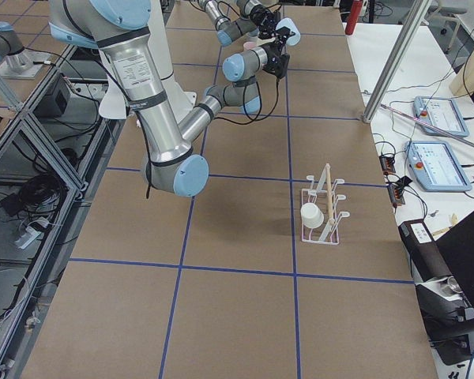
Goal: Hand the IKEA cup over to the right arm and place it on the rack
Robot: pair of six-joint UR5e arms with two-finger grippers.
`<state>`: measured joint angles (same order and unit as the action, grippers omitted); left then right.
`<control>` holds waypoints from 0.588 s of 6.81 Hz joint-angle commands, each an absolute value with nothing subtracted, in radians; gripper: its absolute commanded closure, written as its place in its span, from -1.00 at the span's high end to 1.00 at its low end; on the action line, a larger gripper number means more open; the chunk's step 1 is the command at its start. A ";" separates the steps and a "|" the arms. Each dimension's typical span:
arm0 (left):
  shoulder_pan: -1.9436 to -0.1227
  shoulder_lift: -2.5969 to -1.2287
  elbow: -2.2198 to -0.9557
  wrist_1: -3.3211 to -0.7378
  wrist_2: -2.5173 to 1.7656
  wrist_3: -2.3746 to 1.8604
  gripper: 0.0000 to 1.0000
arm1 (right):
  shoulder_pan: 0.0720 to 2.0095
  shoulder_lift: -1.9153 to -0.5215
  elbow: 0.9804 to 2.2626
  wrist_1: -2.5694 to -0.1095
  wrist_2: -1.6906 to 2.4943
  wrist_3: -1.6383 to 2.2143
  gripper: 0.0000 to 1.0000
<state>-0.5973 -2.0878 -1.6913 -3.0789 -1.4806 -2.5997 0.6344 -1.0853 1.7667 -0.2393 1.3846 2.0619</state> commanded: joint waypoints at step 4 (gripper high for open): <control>-0.537 -2.138 -1.680 -3.066 -1.422 -2.602 -1.00 | 0.632 -1.068 1.750 -0.236 1.379 2.062 1.00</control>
<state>-0.5463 -2.1257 -1.6822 -3.0711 -1.4264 -2.6005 0.6323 -1.0680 1.7506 -0.2376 1.3802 2.0617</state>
